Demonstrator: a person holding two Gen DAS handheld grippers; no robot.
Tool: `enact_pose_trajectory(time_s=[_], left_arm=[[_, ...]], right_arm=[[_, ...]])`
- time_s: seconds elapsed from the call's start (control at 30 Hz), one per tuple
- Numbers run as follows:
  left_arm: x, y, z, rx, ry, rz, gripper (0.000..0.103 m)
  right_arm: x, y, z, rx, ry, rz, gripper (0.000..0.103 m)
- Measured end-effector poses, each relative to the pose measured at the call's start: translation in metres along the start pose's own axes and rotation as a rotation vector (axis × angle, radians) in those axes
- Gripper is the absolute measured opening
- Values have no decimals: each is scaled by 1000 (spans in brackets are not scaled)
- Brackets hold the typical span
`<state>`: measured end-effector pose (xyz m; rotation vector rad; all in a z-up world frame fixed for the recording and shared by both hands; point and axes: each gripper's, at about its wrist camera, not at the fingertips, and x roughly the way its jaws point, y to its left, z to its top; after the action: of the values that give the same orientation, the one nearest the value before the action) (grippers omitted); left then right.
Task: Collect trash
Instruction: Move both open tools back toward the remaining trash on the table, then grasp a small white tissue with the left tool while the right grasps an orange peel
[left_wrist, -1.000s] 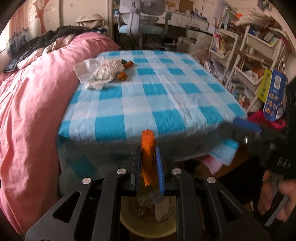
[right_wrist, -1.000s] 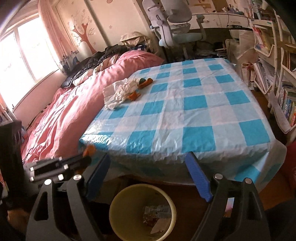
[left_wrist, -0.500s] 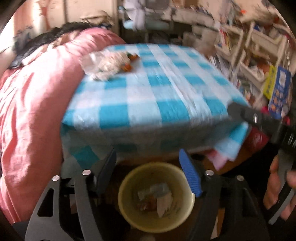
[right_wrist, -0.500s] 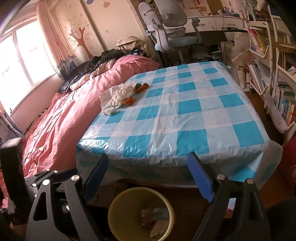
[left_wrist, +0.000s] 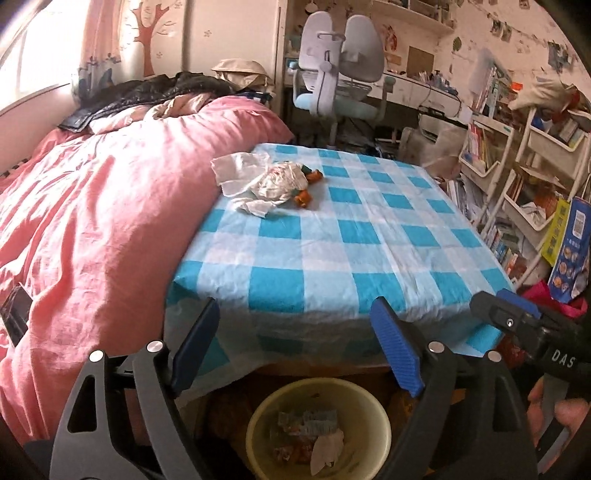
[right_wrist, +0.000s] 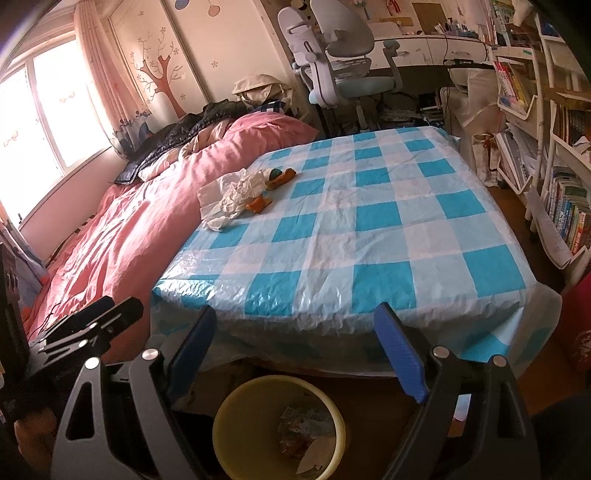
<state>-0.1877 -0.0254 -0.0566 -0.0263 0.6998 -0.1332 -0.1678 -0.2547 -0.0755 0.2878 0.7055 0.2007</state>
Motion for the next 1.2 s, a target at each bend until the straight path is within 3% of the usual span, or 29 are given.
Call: enact_pose_trajectory(time_s=[0.27, 0.67, 0.93, 1.2], left_arm=[[1, 5, 18, -13, -56, 22, 83], [13, 15, 39, -12, -67, 44, 84], [25, 42, 74, 1, -92, 89, 88], [54, 57, 94, -12, -63, 116, 88]], right_arm=[[1, 5, 1, -21, -8, -15, 84], [8, 15, 4, -49, -10, -10, 84], [16, 34, 48, -145, -69, 11, 84], [50, 55, 86, -273, -79, 11, 84]])
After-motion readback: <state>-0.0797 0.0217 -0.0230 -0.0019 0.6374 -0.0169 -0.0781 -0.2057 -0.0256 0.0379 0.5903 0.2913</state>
